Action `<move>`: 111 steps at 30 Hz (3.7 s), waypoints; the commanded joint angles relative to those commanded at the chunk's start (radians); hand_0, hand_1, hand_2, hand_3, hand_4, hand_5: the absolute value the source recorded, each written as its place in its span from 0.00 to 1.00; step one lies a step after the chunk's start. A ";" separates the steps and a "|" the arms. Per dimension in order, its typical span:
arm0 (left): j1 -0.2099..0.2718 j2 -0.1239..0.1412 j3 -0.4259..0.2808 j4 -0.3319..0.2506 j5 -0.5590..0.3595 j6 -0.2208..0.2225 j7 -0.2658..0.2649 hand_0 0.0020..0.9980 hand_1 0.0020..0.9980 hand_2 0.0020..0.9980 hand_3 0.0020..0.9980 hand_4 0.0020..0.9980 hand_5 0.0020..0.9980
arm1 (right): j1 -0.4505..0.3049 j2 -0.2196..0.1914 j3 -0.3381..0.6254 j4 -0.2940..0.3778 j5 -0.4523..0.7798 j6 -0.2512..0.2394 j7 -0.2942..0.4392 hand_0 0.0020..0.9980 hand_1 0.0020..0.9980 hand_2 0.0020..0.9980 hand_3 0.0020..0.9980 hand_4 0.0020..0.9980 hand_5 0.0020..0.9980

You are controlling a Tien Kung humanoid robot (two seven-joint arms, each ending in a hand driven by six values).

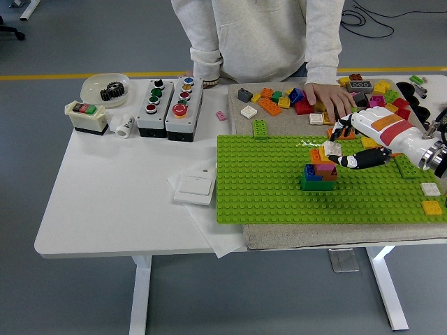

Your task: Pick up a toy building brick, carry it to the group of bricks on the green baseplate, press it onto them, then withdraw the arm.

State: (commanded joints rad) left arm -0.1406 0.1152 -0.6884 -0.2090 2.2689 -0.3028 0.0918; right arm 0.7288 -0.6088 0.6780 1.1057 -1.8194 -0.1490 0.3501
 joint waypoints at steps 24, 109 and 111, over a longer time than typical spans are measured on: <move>0.001 0.000 -0.005 0.000 0.000 0.000 0.003 0.82 0.81 0.81 0.60 0.68 0.59 | 0.015 0.009 -0.020 -0.021 -0.004 0.005 0.005 0.46 0.55 0.60 0.54 0.81 0.46; 0.001 0.003 -0.020 0.001 0.000 0.001 0.003 0.82 0.81 0.81 0.61 0.68 0.59 | -0.071 -0.051 0.093 0.148 0.018 0.005 -0.018 0.65 0.68 0.76 0.79 0.91 0.46; 0.002 0.003 -0.022 0.001 0.000 0.000 0.003 0.82 0.81 0.81 0.61 0.68 0.59 | -0.084 -0.061 0.101 0.167 0.030 0.008 -0.020 0.65 0.68 0.76 0.79 0.91 0.46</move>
State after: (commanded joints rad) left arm -0.1382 0.1182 -0.7103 -0.2081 2.2689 -0.3027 0.0946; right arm 0.6445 -0.6701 0.7789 1.2726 -1.7896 -0.1407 0.3302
